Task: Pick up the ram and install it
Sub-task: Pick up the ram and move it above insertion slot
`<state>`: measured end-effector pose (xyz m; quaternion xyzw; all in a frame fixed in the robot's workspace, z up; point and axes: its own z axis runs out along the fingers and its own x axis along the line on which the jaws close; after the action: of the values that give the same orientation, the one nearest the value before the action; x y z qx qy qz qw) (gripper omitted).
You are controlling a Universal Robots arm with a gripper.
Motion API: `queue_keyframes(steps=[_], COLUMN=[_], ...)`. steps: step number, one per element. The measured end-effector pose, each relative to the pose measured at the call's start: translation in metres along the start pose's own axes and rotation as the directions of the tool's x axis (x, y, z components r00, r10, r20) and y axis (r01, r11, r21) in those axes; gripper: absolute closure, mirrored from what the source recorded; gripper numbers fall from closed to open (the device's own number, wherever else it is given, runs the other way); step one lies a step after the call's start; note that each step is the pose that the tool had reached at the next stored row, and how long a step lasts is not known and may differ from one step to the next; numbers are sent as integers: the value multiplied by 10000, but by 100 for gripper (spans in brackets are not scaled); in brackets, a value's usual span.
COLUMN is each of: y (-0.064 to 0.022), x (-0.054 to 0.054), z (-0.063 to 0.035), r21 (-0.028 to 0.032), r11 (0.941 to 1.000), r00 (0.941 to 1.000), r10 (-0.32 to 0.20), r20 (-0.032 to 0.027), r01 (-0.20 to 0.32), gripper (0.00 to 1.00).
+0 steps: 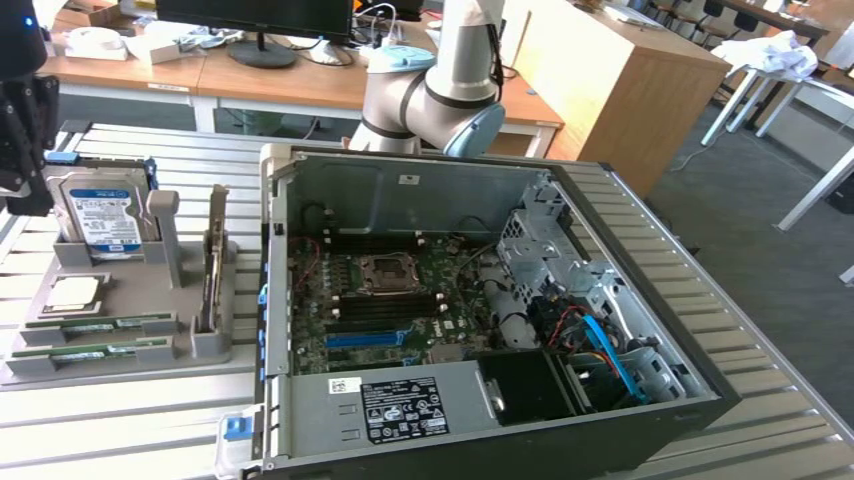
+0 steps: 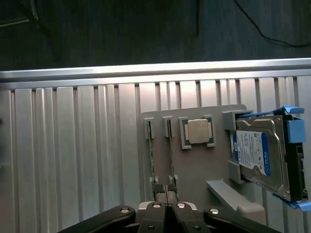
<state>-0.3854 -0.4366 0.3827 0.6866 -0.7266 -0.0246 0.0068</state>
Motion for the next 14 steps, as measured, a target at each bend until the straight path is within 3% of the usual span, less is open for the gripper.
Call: queue_keyframes(steps=[5, 14], y=[0, -5], x=[0, -2], z=[4, 5], r21=[-16, -15], r11=[9982, 9979], r00=[9982, 9979], r10=[-592, -641], r20=[-27, -28], r01=[591, 641], gripper=[90, 90])
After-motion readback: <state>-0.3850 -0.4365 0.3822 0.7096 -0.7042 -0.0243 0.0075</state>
